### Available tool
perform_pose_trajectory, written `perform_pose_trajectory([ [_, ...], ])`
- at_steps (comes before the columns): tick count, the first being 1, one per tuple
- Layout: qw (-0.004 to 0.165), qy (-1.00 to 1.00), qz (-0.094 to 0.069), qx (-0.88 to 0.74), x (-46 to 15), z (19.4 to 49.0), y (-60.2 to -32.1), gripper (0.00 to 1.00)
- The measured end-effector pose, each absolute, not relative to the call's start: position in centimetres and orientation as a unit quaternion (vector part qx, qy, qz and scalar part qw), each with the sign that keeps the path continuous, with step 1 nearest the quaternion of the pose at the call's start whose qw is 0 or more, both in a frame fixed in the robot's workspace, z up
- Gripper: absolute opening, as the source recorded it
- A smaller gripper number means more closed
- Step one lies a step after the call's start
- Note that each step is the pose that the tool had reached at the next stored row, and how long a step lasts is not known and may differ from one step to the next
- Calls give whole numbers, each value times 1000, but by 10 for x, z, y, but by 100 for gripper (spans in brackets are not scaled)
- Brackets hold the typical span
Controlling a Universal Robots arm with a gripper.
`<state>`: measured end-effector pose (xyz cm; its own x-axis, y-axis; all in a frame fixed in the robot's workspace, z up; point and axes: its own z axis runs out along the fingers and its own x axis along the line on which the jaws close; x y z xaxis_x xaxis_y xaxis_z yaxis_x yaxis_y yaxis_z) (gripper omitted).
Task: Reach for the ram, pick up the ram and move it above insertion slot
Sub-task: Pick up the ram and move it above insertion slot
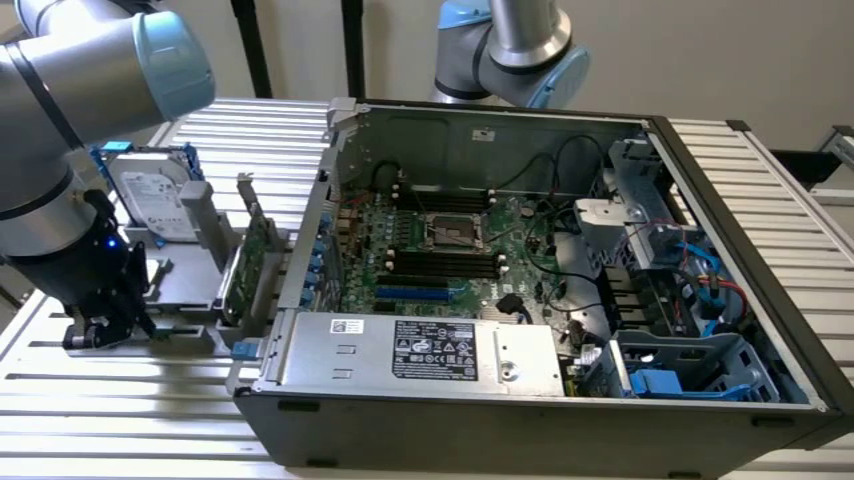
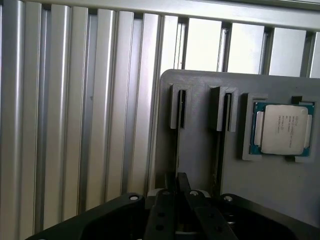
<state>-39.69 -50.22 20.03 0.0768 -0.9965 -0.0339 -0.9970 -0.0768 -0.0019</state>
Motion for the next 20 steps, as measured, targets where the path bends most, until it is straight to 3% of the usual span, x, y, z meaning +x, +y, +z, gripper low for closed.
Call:
perform_pose_trajectory([
  [20,12,679,12,-734,-391,281,-503,13],
])
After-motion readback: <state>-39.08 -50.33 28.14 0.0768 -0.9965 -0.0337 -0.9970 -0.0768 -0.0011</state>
